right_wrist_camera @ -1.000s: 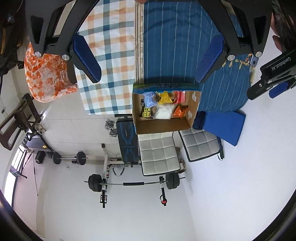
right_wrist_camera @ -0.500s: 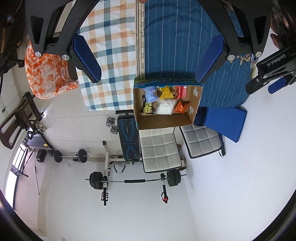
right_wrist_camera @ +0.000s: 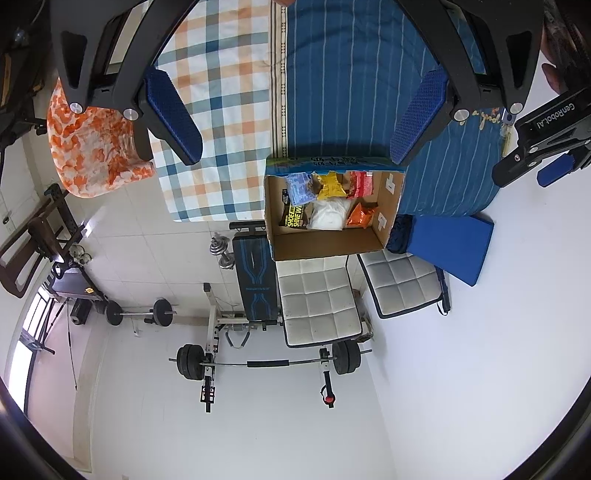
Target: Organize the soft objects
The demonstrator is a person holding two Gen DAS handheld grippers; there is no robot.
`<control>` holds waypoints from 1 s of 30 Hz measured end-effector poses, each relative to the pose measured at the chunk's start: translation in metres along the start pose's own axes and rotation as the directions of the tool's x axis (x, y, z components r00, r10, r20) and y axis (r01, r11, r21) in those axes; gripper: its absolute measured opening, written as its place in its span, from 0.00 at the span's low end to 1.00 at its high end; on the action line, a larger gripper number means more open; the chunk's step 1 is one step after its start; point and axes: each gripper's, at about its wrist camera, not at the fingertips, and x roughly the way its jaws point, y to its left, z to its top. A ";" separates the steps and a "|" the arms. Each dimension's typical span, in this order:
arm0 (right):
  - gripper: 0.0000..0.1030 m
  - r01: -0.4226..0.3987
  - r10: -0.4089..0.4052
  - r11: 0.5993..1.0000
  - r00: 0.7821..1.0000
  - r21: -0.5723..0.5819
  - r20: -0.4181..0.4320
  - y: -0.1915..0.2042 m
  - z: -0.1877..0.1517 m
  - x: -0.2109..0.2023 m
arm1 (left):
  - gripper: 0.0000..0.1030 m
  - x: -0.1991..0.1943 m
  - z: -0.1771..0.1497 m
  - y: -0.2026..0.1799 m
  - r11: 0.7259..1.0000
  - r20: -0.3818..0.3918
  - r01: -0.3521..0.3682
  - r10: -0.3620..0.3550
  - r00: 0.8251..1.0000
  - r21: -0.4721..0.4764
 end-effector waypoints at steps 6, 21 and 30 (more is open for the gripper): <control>1.00 -0.005 0.005 1.000 1.000 -0.003 -0.002 -0.001 0.000 0.002 | 0.94 -0.001 0.000 0.000 1.000 0.004 -0.003 0.003 1.000 0.001; 1.00 0.006 -0.005 1.000 1.000 -0.026 0.022 0.011 -0.001 0.002 | 0.94 -0.005 0.001 0.001 1.000 0.011 -0.010 0.010 1.000 -0.004; 1.00 0.004 -0.003 1.000 1.000 -0.031 0.020 0.014 0.000 0.002 | 0.94 -0.007 0.001 0.003 1.000 0.006 -0.013 0.013 1.000 -0.002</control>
